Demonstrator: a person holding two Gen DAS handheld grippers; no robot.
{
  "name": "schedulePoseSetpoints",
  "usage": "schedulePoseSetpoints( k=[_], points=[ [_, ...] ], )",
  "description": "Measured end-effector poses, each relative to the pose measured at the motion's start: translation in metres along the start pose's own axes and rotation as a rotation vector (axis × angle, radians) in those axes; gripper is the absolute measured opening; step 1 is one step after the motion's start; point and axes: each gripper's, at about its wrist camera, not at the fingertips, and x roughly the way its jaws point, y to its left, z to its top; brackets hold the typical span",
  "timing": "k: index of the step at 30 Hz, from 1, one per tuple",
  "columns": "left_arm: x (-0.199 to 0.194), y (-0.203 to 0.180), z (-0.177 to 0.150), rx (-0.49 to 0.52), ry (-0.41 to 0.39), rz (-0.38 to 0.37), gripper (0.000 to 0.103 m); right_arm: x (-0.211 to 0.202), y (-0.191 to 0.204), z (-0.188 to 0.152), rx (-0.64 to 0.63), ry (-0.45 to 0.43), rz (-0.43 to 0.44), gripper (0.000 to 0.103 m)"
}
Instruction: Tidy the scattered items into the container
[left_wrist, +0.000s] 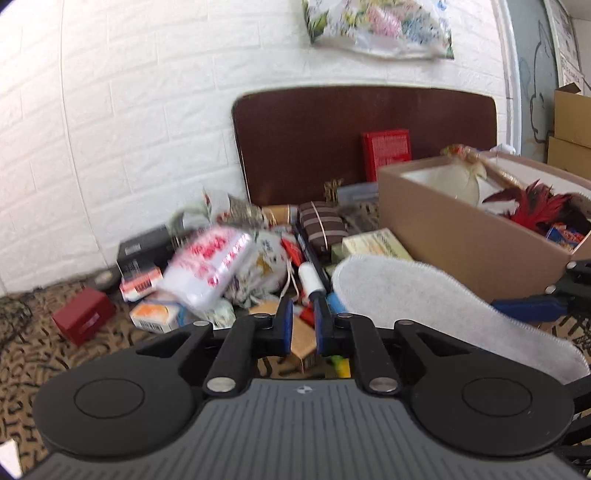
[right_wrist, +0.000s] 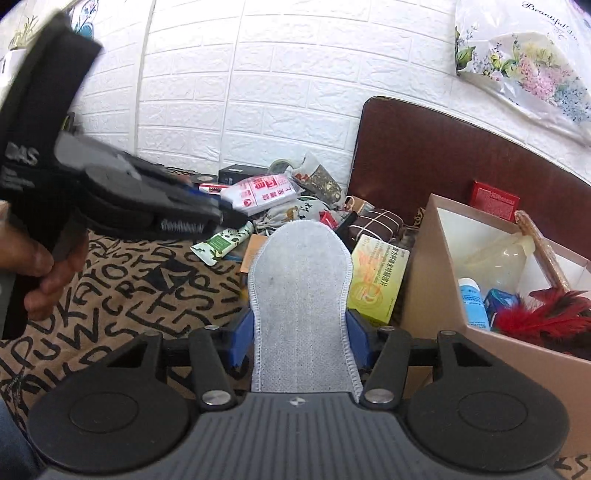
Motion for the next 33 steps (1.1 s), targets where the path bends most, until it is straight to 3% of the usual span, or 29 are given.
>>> schedulePoseSetpoints(
  k=[4,7,9,10,11,13,15,17,22,24,25,26,28,30,33],
  points=[
    [0.015,0.001,-0.005,-0.05,0.042,-0.024,0.02,-0.002,-0.002,0.003,-0.008,-0.011,-0.026,0.053],
    [0.022,-0.003,0.0,-0.079,0.042,-0.042,0.033,-0.002,-0.004,0.009,-0.017,-0.032,-0.04,0.053],
    [0.033,-0.009,0.002,-0.061,0.057,-0.037,0.035,-0.002,-0.003,0.014,-0.031,-0.046,-0.054,0.052],
    [0.04,-0.012,0.002,-0.049,0.071,-0.033,0.035,-0.001,-0.003,0.017,-0.044,-0.054,-0.064,0.042],
    [0.046,-0.014,0.001,-0.038,0.091,-0.026,0.035,-0.001,-0.005,0.019,-0.042,-0.058,-0.067,0.023],
    [0.058,-0.017,-0.003,-0.02,0.118,0.017,0.037,-0.001,-0.011,0.024,-0.032,-0.069,-0.075,0.024],
    [0.06,-0.022,-0.004,0.022,0.113,0.088,0.05,-0.001,-0.015,0.028,-0.027,-0.074,-0.079,0.024],
    [0.062,-0.02,-0.008,0.019,0.123,0.121,0.068,-0.001,-0.018,0.03,-0.023,-0.074,-0.081,0.025],
    [0.069,-0.001,-0.022,-0.081,0.159,0.115,0.084,0.005,-0.017,0.027,-0.011,-0.048,-0.063,0.025],
    [0.07,0.003,-0.021,-0.087,0.164,0.105,0.084,0.006,-0.012,0.022,-0.014,-0.038,-0.069,0.025],
    [0.071,0.004,-0.02,-0.076,0.16,0.101,0.079,0.006,-0.009,0.021,-0.023,-0.042,-0.079,0.025],
    [0.072,0.005,-0.02,-0.069,0.151,0.094,0.064,0.006,-0.007,0.02,-0.025,-0.036,-0.076,0.026],
    [0.072,0.007,-0.021,-0.069,0.14,0.105,0.06,0.004,-0.003,0.019,-0.024,-0.046,-0.068,0.037],
    [0.07,0.013,-0.023,-0.092,0.128,0.107,0.048,0.005,0.002,0.019,-0.041,-0.038,-0.066,0.046],
    [0.062,0.019,-0.027,-0.104,0.114,0.084,0.047,0.007,0.004,0.018,-0.039,-0.034,-0.058,0.05]
  ],
)
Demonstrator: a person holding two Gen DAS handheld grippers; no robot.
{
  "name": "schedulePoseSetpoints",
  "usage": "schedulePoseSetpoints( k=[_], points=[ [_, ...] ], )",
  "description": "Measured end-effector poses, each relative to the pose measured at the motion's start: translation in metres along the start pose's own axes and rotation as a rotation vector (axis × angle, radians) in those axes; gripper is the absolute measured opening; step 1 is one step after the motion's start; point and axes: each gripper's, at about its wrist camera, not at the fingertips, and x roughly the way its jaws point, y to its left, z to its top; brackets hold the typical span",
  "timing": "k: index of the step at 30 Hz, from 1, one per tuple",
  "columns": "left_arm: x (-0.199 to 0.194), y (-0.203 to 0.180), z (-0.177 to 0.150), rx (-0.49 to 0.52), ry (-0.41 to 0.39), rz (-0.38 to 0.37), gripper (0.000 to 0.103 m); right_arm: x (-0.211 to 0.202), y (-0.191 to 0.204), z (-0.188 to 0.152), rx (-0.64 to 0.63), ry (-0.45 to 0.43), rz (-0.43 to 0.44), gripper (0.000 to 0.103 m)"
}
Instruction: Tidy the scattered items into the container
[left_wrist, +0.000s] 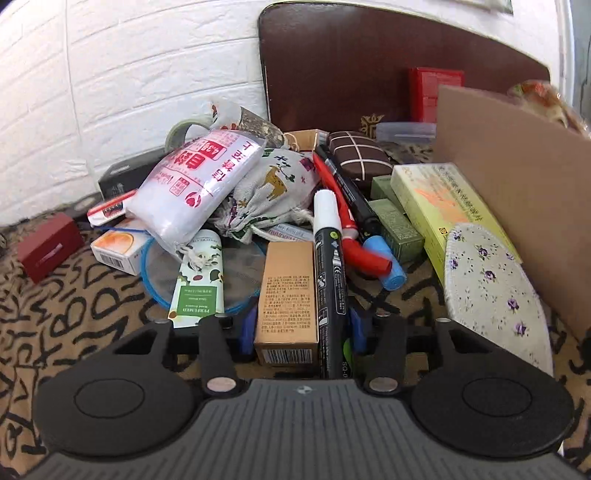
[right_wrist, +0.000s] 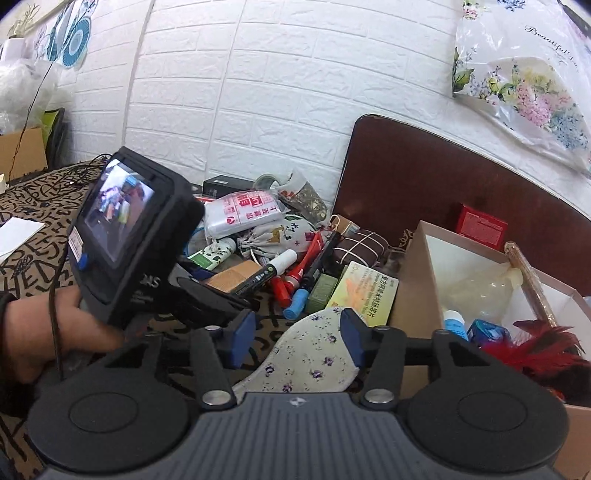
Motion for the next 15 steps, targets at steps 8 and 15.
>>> schedulePoseSetpoints(
  k=[8,15],
  points=[
    [-0.008,-0.001,-0.007,0.062,-0.014,-0.009,0.047,0.01,0.006,-0.014,0.18,0.082,0.027,0.078],
    [-0.004,-0.002,-0.005,0.085,-0.02,-0.018,0.047,0.023,0.009,-0.04,0.41,0.186,-0.149,0.103]
  ],
)
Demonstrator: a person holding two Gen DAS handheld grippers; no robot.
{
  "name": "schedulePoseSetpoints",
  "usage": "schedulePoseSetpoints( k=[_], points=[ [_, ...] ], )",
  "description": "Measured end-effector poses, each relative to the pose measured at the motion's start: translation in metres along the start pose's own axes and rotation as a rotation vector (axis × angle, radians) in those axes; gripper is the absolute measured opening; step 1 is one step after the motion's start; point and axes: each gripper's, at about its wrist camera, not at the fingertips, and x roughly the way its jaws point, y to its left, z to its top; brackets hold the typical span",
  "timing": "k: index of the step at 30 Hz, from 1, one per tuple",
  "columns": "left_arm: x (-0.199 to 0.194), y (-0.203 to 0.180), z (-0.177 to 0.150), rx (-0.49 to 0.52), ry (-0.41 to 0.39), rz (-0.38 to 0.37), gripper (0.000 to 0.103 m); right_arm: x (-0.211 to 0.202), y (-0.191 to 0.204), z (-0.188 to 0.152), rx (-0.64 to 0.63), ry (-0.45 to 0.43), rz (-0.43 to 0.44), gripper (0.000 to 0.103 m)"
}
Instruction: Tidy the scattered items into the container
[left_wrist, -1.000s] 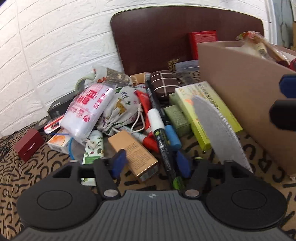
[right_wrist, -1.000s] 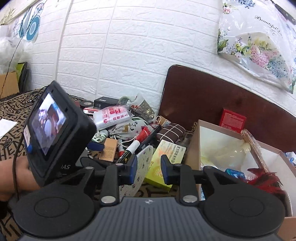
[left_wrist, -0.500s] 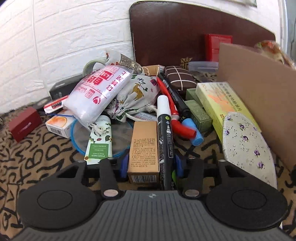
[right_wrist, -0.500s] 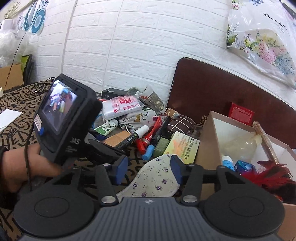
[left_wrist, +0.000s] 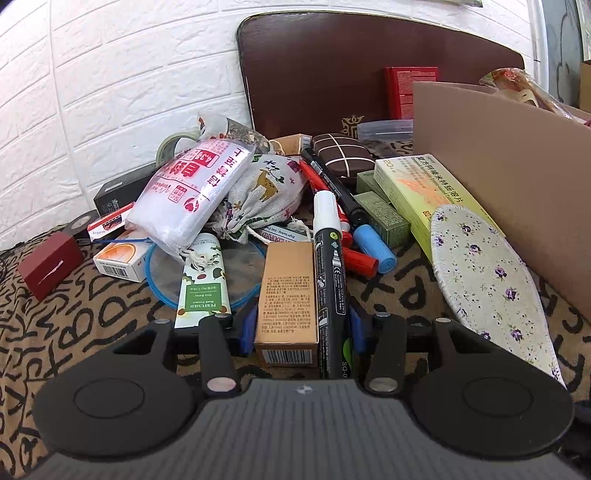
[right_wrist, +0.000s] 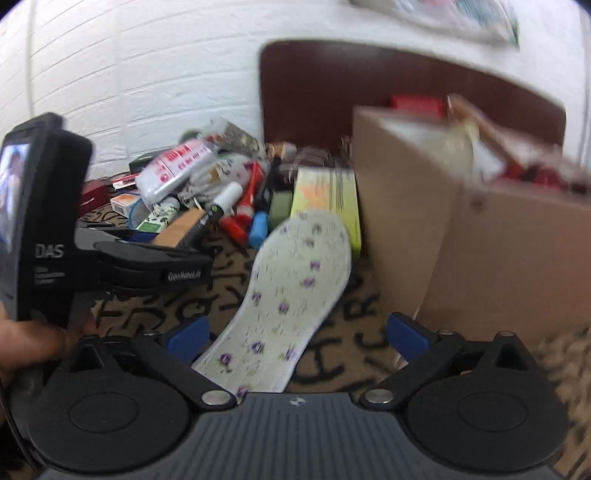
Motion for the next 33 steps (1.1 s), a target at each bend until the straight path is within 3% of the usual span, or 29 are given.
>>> schedulePoseSetpoints(
  k=[2,6,10,11,12,13,15,20,23,25,26,27,33],
  points=[
    [0.0,0.001,0.0,0.003,0.001,-0.005,0.047,0.01,-0.001,-0.006,0.031,0.032,0.016,0.103],
    [-0.003,0.007,-0.002,0.018,0.003,0.005,0.047,0.021,0.014,-0.009,-0.073,0.007,0.01,0.103],
    [-0.006,0.018,-0.006,0.024,0.004,0.023,0.047,0.029,0.021,-0.003,-0.133,0.006,0.089,0.103],
    [-0.008,0.021,-0.007,0.022,0.004,0.024,0.047,0.028,0.022,-0.004,-0.182,0.003,0.165,0.086],
    [-0.01,0.025,-0.009,0.016,0.005,0.021,0.047,0.025,0.025,-0.004,-0.227,-0.008,0.202,0.061],
    [-0.012,0.028,-0.01,0.011,0.007,0.018,0.047,0.02,0.029,-0.003,-0.272,-0.017,0.22,0.054],
    [-0.016,0.031,-0.012,0.011,0.009,0.015,0.047,0.017,0.035,-0.003,-0.34,-0.014,0.228,0.054],
    [-0.017,0.033,-0.015,0.023,0.01,0.016,0.047,0.03,0.038,0.01,-0.312,0.027,0.24,0.057],
    [-0.017,0.032,-0.015,0.035,0.008,0.019,0.047,0.044,0.037,0.017,-0.269,0.061,0.212,0.09],
    [-0.017,0.033,-0.015,0.033,0.006,0.016,0.047,0.05,0.033,0.016,-0.268,0.053,0.248,0.09],
    [-0.017,0.034,-0.016,0.03,0.003,0.014,0.047,0.05,0.031,0.018,-0.266,0.052,0.268,0.079],
    [-0.018,0.035,-0.016,0.027,0.0,0.01,0.047,0.048,0.029,0.02,-0.265,0.048,0.284,0.059],
    [-0.03,0.042,-0.017,-0.015,-0.06,-0.009,0.047,0.032,0.034,0.021,-0.364,0.008,0.272,0.057]
  ],
)
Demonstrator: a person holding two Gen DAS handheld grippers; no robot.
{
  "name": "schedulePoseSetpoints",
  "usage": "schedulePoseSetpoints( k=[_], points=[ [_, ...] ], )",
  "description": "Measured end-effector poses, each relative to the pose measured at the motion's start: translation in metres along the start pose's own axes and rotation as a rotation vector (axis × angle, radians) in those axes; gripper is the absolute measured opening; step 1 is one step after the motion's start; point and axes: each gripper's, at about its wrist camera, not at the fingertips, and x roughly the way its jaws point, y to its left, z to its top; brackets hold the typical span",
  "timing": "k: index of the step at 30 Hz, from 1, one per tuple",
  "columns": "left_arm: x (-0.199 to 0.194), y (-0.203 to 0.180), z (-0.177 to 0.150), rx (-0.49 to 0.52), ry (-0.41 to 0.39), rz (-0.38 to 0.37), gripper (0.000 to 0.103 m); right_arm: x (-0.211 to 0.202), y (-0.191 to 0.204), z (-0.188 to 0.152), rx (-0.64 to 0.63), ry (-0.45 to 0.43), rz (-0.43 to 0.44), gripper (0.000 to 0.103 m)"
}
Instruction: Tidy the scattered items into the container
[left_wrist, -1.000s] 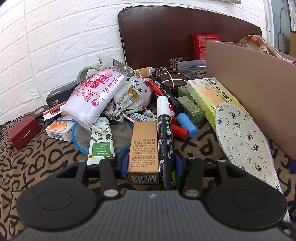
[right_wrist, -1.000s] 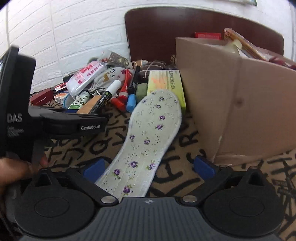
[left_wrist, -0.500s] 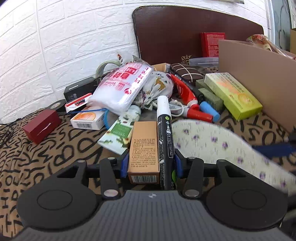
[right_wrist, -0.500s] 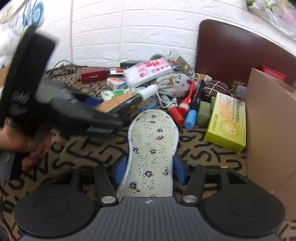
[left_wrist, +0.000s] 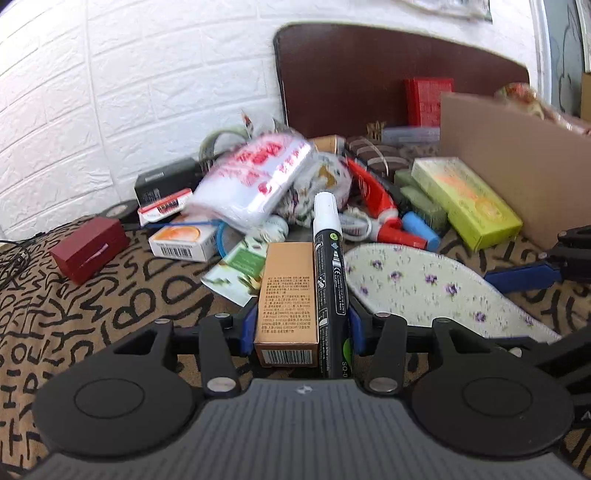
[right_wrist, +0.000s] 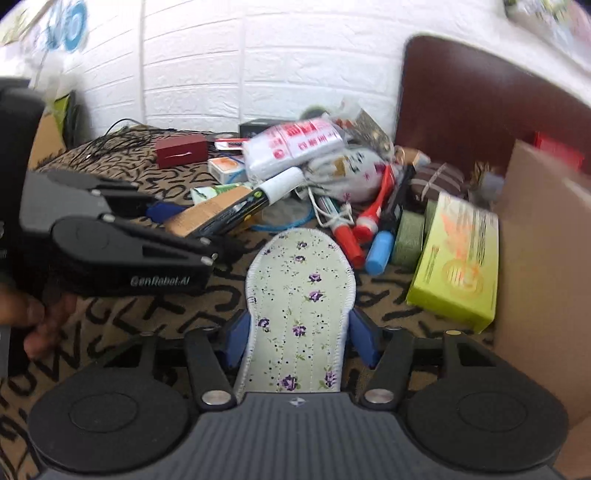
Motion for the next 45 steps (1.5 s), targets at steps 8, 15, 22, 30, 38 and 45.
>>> schedulePoseSetpoints(
  k=[8,15,22,30,38,45],
  points=[
    [-0.02,0.004,0.015,-0.017,-0.075,-0.008,0.047,-0.023,0.002,0.015,-0.055,-0.069,-0.034,0.057],
    [-0.012,0.009,0.006,0.03,-0.018,0.014,0.047,-0.028,-0.001,0.016,-0.044,-0.079,-0.024,0.057],
    [-0.022,0.022,-0.015,-0.019,-0.014,-0.006,0.048,-0.025,0.0,0.011,-0.032,-0.059,-0.018,0.057],
    [-0.036,0.035,-0.005,-0.046,-0.024,0.024,0.055,-0.021,0.002,0.007,-0.035,-0.045,-0.011,0.057],
    [-0.022,0.024,-0.011,-0.012,0.049,0.042,0.043,-0.018,0.003,0.002,-0.033,-0.027,-0.012,0.057],
    [-0.007,0.025,-0.014,-0.003,0.082,0.053,0.043,-0.016,0.002,0.001,-0.035,-0.017,-0.014,0.057]
  ],
)
